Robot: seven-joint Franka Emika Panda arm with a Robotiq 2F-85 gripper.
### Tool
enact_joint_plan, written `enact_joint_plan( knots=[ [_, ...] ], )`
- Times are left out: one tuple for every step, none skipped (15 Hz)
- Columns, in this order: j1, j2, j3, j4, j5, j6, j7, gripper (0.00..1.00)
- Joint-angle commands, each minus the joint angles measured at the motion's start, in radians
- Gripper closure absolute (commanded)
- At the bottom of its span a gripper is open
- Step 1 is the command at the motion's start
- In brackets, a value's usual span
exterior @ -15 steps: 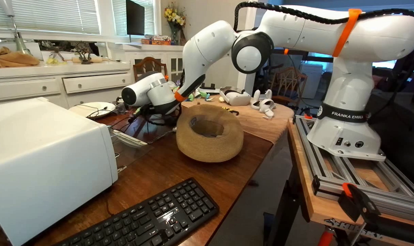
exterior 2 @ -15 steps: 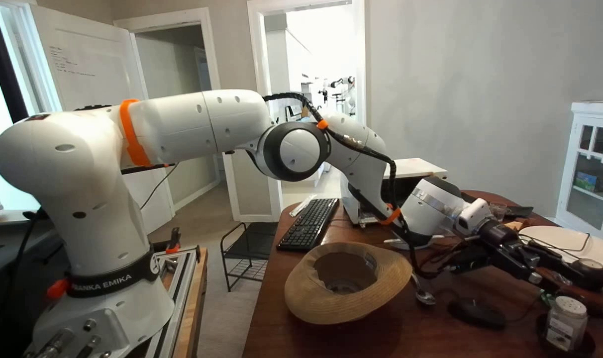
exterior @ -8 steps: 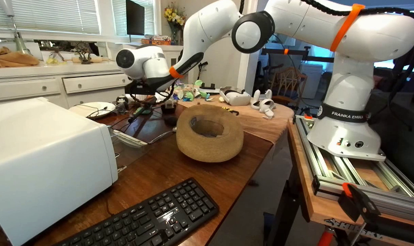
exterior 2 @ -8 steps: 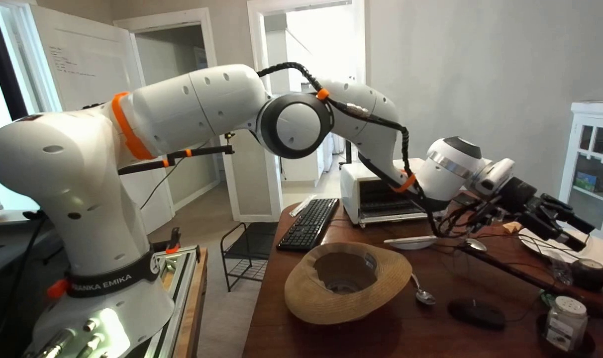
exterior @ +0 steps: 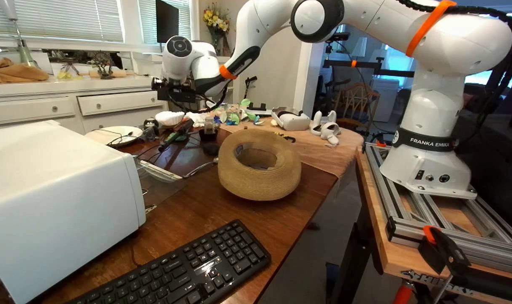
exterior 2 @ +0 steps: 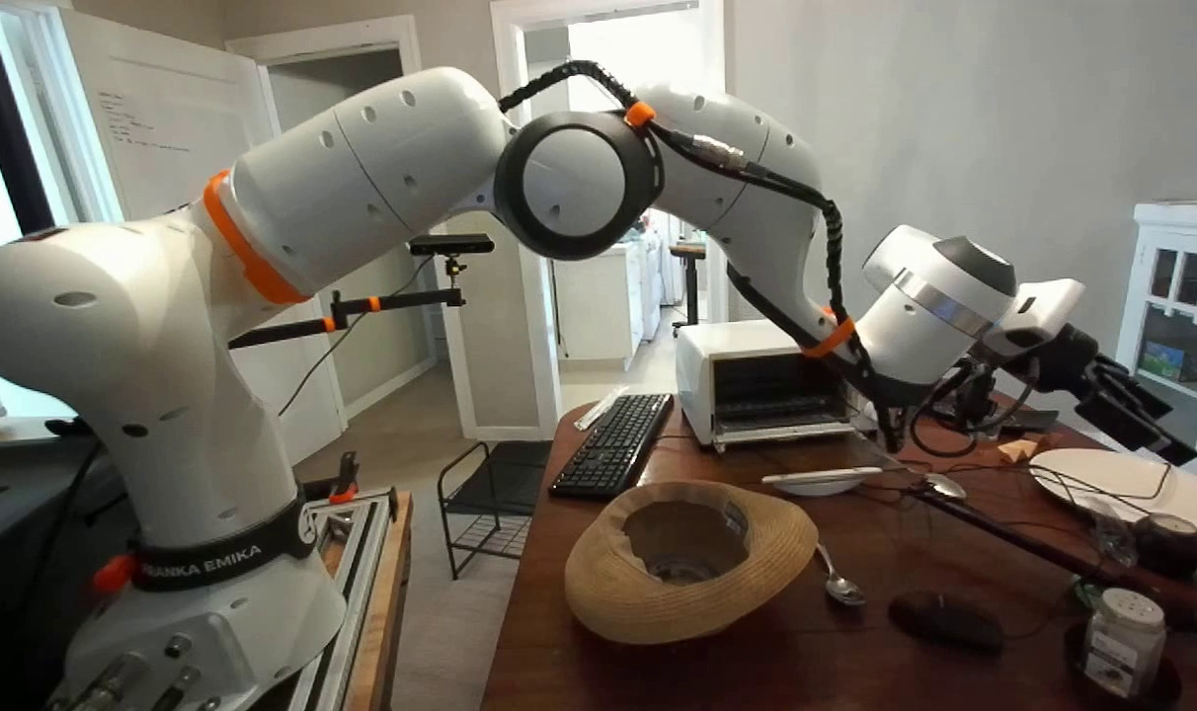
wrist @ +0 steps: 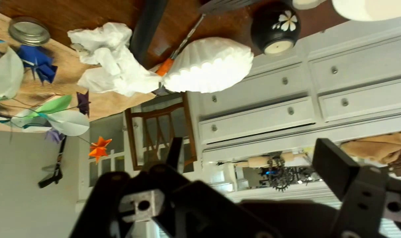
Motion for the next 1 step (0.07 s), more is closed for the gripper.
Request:
enact_joint_plan(
  knots=[
    [0.017, -0.020, -0.053, -0.034, 0.070, 0.056, -0.047, 0.00]
  ],
)
